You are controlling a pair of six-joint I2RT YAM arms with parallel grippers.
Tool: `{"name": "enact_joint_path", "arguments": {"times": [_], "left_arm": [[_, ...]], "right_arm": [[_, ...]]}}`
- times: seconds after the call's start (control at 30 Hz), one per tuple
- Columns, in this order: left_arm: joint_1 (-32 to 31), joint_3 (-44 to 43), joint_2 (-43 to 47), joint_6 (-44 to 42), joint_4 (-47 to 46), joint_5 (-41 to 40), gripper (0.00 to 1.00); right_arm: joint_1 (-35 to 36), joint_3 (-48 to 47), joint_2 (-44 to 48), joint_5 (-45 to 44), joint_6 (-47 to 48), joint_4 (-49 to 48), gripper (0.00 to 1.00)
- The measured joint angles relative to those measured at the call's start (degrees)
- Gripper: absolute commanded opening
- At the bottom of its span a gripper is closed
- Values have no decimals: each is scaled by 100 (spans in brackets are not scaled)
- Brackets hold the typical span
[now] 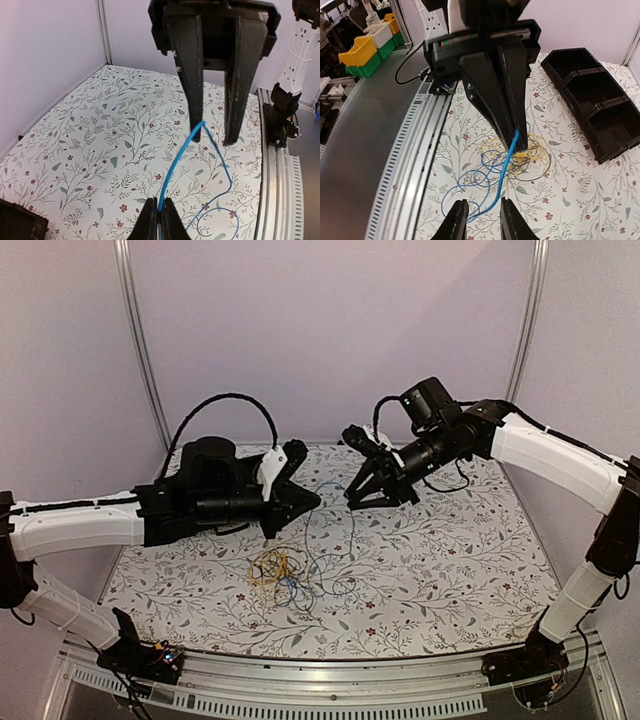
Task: Untangle the cables
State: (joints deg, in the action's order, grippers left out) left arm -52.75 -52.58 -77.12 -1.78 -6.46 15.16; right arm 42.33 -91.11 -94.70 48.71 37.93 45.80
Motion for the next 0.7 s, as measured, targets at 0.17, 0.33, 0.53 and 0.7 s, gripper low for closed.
{"name": "enact_joint_path", "arguments": {"times": [0.17, 0.33, 0.53, 0.7], "left_arm": [[142, -448, 470, 155, 669, -850, 0], [623, -1204, 767, 398, 1679, -1895, 0], [1300, -1316, 1187, 901, 2765, -3165, 0], [2013, -1147, 1526, 1410, 3379, -3941, 0]], "right_arm": [[-601, 546, 140, 46, -133, -208, 49], [-1532, 1340, 623, 129, -273, -479, 52], [-2181, 2741, 1394, 127, -487, -1167, 53], [-2256, 3480, 1499, -501, -605, -1751, 53]]}}
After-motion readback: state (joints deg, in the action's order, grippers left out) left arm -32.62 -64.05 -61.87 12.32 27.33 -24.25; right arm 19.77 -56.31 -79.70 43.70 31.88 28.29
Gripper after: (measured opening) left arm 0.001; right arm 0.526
